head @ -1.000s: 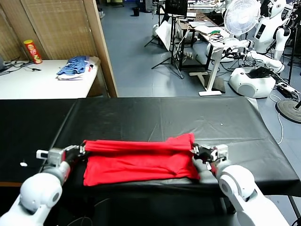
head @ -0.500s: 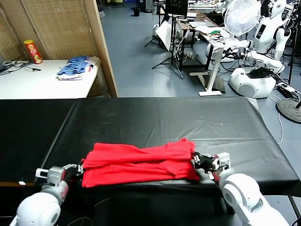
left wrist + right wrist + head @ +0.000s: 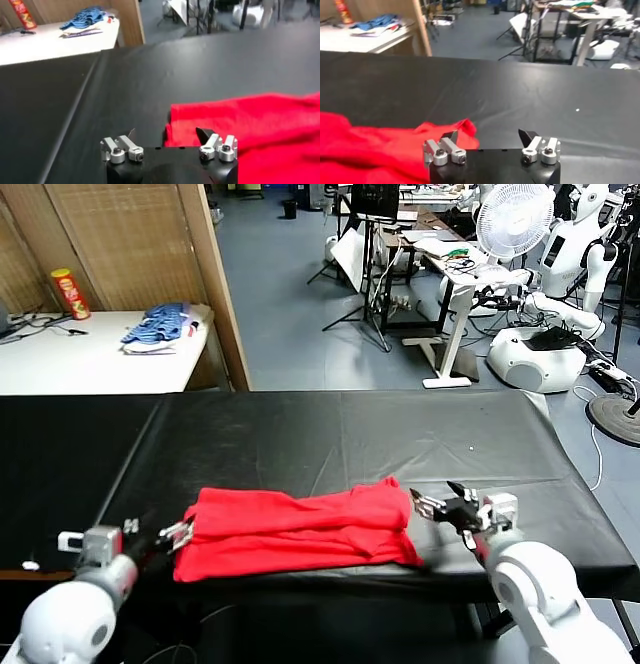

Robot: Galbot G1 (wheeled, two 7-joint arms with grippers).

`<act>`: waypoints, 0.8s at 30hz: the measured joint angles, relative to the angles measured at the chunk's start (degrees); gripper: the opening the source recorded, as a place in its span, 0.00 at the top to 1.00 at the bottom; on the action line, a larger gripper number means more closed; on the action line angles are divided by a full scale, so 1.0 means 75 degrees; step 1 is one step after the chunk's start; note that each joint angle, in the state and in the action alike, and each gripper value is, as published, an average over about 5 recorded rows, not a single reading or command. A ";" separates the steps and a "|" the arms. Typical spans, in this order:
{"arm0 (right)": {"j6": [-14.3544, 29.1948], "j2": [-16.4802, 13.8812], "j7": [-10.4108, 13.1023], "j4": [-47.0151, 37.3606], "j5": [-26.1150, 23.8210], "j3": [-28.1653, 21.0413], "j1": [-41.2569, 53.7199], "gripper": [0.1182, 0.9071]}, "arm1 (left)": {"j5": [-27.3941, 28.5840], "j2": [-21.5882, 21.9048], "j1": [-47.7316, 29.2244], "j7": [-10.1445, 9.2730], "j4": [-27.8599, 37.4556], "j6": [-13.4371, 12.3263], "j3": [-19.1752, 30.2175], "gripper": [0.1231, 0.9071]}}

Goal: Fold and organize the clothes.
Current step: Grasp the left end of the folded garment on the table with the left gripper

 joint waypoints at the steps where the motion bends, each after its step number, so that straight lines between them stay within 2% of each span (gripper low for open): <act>1: 0.0028 0.0086 -0.0031 -0.0141 -0.0076 -0.0107 0.0103 0.14 | -0.0080 -0.0055 -0.0183 0.0003 0.0135 -0.0004 0.0096 0.14; 7: 0.0126 0.0491 -0.0103 -0.0786 -0.0405 -0.0612 0.0518 0.14 | -0.0509 -0.0266 -0.1064 0.0045 0.0967 0.0017 0.0467 0.14; 11: 0.0189 0.0654 -0.0119 -0.1057 -0.0532 -0.0743 0.0599 0.14 | -0.0660 -0.0323 -0.1387 0.0225 0.1469 0.0024 0.0541 0.16; 15: 0.0219 0.0759 -0.0128 -0.1206 -0.0599 -0.0784 0.0599 0.14 | -0.0679 -0.0395 -0.1496 0.0436 0.1819 0.0059 0.0596 0.28; 20: 0.0288 0.0866 -0.0127 -0.1320 -0.0696 -0.0796 0.0569 0.15 | -0.0567 -0.0489 -0.1502 0.0492 0.2068 0.0052 0.0657 0.38; 21: 0.0320 0.0889 -0.0122 -0.1347 -0.0723 -0.0797 0.0561 0.17 | -0.0549 -0.0502 -0.1499 0.0490 0.2092 0.0040 0.0661 0.41; 24: 0.0451 0.0967 -0.0056 -0.1424 -0.0805 -0.0801 0.0533 0.33 | -0.0464 -0.0526 -0.1469 0.0480 0.2116 -0.0029 0.0664 0.56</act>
